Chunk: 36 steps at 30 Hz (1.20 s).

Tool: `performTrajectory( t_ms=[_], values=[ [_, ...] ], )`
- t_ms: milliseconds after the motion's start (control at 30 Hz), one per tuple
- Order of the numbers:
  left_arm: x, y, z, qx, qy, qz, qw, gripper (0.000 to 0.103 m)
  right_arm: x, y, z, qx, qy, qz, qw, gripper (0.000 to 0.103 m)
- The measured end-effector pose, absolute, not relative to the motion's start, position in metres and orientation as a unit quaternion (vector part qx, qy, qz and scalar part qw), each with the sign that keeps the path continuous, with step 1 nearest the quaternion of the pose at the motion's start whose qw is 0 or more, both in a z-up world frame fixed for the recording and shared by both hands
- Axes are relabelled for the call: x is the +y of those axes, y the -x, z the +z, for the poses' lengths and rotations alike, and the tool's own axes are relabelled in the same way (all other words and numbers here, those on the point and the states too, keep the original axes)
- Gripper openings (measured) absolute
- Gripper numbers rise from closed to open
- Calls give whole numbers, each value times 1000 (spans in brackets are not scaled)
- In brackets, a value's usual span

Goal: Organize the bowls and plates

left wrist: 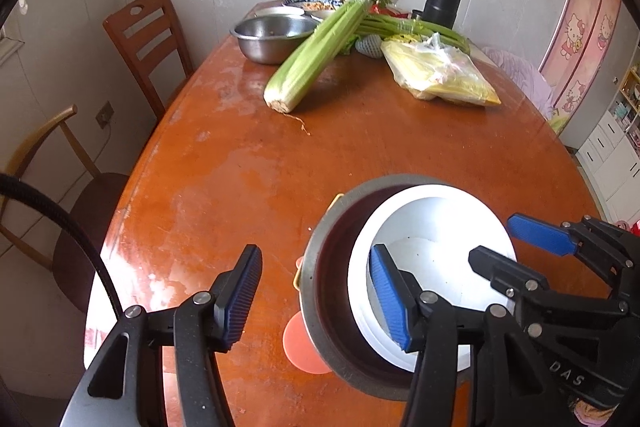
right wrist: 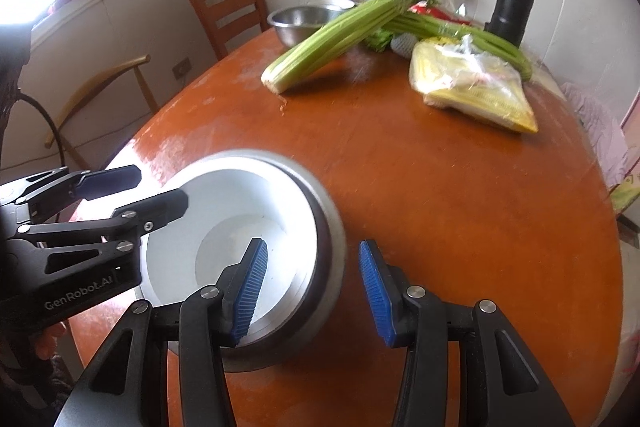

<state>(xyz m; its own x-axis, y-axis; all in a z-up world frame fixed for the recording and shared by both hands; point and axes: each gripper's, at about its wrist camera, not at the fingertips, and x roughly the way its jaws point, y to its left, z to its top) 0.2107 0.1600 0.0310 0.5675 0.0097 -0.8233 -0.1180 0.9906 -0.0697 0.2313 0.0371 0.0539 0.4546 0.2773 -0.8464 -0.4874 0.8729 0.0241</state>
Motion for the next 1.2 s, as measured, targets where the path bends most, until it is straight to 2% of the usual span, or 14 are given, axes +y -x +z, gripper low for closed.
performTrajectory(
  t_ms=[633, 767, 900, 1200],
  values=[
    [149, -170, 53, 426, 57, 61, 901, 56, 23, -199, 82, 426, 96, 241, 867, 51],
    [142, -150, 52, 417, 65, 63, 905, 57, 15, -179, 85, 414, 102, 244, 871, 55],
    [132, -130, 50, 407, 74, 53, 909, 62, 4, -159, 80, 416, 102, 250, 868, 56],
    [101, -99, 34, 418, 67, 51, 905, 63, -26, -126, 64, 423, 96, 241, 868, 56]
  ],
)
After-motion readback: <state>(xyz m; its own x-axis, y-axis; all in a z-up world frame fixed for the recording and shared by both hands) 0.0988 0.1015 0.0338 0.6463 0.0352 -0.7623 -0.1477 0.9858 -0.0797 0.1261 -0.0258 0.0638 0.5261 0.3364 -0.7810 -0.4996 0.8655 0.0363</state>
